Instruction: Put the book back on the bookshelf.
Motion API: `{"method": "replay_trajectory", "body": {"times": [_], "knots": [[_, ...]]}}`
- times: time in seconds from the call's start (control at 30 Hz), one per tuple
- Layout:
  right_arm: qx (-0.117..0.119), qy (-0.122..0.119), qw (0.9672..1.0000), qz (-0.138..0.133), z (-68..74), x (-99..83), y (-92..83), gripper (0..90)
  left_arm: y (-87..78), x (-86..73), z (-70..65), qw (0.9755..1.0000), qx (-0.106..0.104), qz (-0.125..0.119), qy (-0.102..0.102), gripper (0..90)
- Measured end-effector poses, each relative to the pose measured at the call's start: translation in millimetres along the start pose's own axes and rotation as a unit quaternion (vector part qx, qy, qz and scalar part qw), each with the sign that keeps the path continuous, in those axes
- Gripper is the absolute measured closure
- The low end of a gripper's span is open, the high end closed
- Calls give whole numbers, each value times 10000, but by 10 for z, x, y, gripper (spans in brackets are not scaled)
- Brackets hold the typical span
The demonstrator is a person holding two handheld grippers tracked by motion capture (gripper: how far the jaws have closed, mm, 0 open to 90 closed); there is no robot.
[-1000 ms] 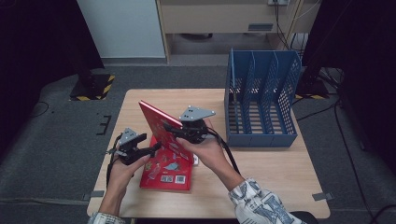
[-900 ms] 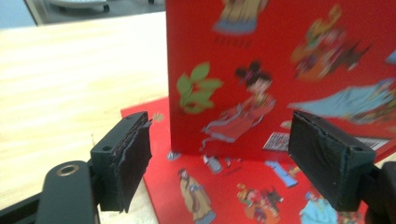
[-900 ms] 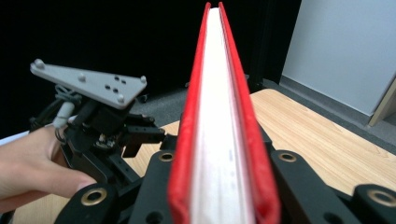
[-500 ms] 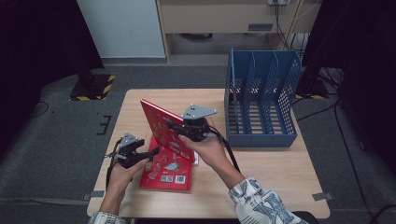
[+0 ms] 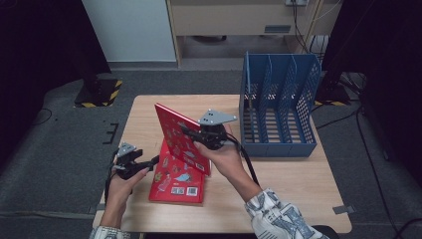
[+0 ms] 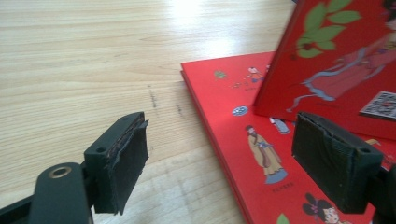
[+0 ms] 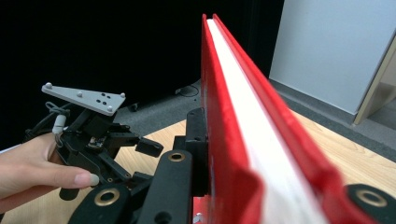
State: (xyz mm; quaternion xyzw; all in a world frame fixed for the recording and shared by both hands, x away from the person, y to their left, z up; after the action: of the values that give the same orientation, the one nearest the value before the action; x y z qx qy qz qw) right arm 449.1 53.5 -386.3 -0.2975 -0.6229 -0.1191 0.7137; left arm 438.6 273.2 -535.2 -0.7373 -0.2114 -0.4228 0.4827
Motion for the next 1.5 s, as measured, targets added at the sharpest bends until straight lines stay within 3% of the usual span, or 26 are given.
{"method": "replay_trajectory", "body": {"times": [0.6,0.9,1.5], "knots": [[-109,-20,9999,-78,-75,54,-210,797,-3,-139,270,9987,373,345,-87,122],[-132,-38,9999,-101,-98,32,-396,797,15,-177,315,9983,378,424,-113,56],[-141,-61,9998,-143,-129,-111,-764,797,25,-232,384,9969,555,529,-150,57]]}}
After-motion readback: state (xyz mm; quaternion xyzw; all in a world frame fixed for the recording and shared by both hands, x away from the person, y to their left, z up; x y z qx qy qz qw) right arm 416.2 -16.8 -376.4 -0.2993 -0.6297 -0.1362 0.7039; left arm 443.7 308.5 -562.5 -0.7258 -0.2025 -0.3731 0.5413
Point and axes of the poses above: each handheld gripper's, and its own axes: y roughly forward along the jaws, x roughly out of its top, z roughly to its left, the point moved 7 cm from there along y, roughly forward along the jaws, and after that the axes turned 2 degrees about -x, right-handed, at the moved point
